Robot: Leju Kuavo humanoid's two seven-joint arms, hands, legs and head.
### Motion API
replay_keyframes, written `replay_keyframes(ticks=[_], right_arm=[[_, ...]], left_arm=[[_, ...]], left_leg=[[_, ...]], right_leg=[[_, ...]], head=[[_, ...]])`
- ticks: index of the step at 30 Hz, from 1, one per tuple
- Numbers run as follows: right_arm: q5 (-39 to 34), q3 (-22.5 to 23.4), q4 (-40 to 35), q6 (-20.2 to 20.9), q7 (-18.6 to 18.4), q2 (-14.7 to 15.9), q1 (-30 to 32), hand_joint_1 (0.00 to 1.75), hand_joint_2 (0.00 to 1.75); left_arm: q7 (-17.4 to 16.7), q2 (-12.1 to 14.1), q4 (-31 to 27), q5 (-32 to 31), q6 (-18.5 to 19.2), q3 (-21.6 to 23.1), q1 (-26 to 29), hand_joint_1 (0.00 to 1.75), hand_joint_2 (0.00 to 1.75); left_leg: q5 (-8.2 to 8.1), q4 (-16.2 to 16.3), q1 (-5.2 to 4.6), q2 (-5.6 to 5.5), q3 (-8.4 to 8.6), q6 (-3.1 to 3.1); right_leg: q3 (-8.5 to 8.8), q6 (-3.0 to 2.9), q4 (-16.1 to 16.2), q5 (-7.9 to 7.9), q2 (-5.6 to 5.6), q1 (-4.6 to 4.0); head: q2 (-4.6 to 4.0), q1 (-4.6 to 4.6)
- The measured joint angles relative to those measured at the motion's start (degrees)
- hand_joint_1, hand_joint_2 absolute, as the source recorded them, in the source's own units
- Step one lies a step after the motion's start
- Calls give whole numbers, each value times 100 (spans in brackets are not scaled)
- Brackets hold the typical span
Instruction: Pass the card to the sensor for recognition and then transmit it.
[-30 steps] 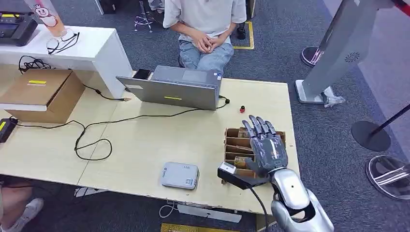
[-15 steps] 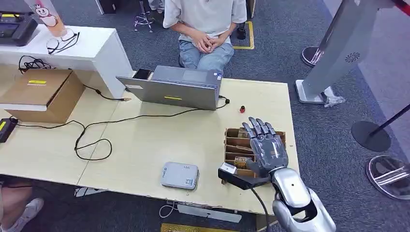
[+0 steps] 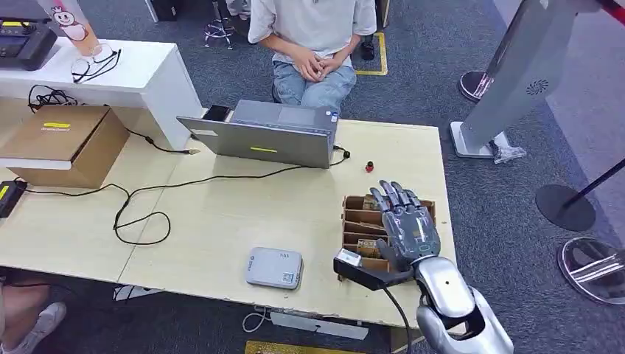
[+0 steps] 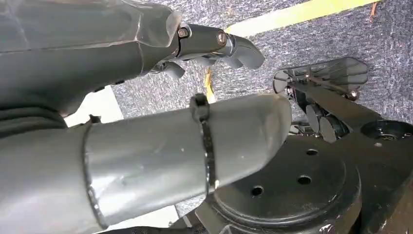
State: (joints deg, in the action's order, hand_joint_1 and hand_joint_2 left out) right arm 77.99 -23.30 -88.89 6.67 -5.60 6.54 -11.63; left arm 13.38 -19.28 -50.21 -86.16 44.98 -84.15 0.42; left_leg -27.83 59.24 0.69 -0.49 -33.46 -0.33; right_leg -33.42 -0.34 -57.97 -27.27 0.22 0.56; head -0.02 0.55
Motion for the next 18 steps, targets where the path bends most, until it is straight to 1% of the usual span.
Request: replay_keyframes(ticks=[4,7,9,13,14,15,18], right_arm=[[0,0,-7,2,-4,0,3,47,175],[0,0,-13,2,-13,0,3,61,175],[0,0,-20,11,-18,2,5,63,175],[2,0,-28,33,-24,2,15,61,175],[2,0,-28,35,-26,2,19,54,175],[2,0,-28,35,-33,2,24,58,175],[2,0,-31,39,-39,2,40,56,175]], left_arm=[[2,-2,0,0,0,0,0,0,0],[2,-2,0,0,0,0,0,0,0],[4,-2,0,0,4,0,0,0,0],[11,-2,0,0,17,0,1,0,0],[11,-2,-2,0,17,0,1,0,0],[11,-2,-2,0,17,0,0,0,0],[13,-2,-4,0,18,0,1,0,0]], left_leg=[[0,0,0,0,0,0],[0,0,0,0,0,0],[0,0,0,0,0,0],[0,0,0,0,0,0],[0,0,0,0,0,0],[0,0,0,0,0,0],[0,0,0,0,0,1]], right_leg=[[0,0,0,0,0,0],[0,0,0,0,0,0],[0,0,0,0,0,0],[0,0,0,0,0,0],[0,0,0,0,0,0],[0,0,0,0,0,0],[0,0,0,0,0,0]], head=[[0,0],[0,0],[0,0],[0,0],[0,0],[0,0],[0,0]])
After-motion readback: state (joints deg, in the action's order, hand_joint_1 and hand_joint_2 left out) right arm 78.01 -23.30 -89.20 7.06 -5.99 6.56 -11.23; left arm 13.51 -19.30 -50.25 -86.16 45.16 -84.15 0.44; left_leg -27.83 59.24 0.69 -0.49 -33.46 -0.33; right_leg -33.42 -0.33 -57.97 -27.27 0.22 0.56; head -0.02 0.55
